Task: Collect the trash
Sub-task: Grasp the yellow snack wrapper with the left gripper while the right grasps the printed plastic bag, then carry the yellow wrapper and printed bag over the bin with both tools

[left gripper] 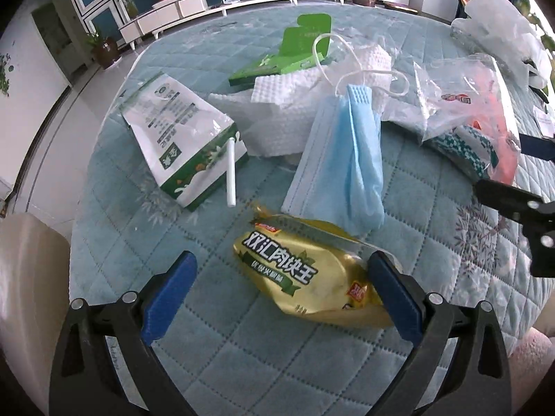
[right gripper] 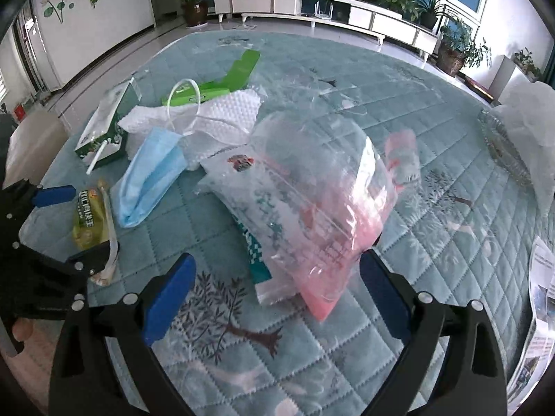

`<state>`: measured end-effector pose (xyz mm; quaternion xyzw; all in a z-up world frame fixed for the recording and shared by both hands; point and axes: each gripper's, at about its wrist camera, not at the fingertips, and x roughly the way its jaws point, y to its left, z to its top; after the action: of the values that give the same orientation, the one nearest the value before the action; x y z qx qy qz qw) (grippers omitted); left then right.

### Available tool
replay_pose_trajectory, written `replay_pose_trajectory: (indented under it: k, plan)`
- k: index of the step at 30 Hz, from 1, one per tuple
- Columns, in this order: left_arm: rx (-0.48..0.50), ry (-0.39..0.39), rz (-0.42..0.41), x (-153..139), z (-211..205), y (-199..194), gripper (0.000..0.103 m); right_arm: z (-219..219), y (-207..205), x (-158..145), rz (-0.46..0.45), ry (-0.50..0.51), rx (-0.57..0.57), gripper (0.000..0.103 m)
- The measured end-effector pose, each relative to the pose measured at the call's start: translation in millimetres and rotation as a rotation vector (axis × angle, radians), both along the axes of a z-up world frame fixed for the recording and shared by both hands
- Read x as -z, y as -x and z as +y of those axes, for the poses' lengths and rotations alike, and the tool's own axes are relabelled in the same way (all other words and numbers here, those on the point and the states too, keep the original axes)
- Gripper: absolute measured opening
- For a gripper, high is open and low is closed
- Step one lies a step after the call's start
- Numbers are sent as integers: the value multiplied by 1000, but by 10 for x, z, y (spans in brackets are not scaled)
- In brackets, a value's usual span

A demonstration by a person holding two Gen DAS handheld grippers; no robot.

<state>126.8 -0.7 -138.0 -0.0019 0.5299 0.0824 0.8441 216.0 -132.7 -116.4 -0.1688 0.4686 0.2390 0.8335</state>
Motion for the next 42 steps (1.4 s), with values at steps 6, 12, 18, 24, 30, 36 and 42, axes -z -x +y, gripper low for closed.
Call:
replay_pose_trajectory:
  k: [6,12,18,24,30,36,42]
  plan:
    - [1,56,-16,-14,31,-86,77,-16,-129,107,31,-16,32,74]
    - [37,58,-21,-59,-84,-134,45,-4,-92,94,41,-18,9,41]
    - [30,87,-32,-80,-79,-106,9,-77,35,-18,53,-74,1,32]
    - [13,118,-47,-131,12,-58,6,-103,199,-181,60,-124,-18,32]
    - [13,108,-80,-256,71,74,6,-71,399,-381,29,-134,-46,32]
    - [8,110,-111,-397,176,218,6,9,618,-562,2,-135,-83,32]
    - [-8,100,-137,-497,318,373,6,181,795,-673,-12,-128,-119,32]
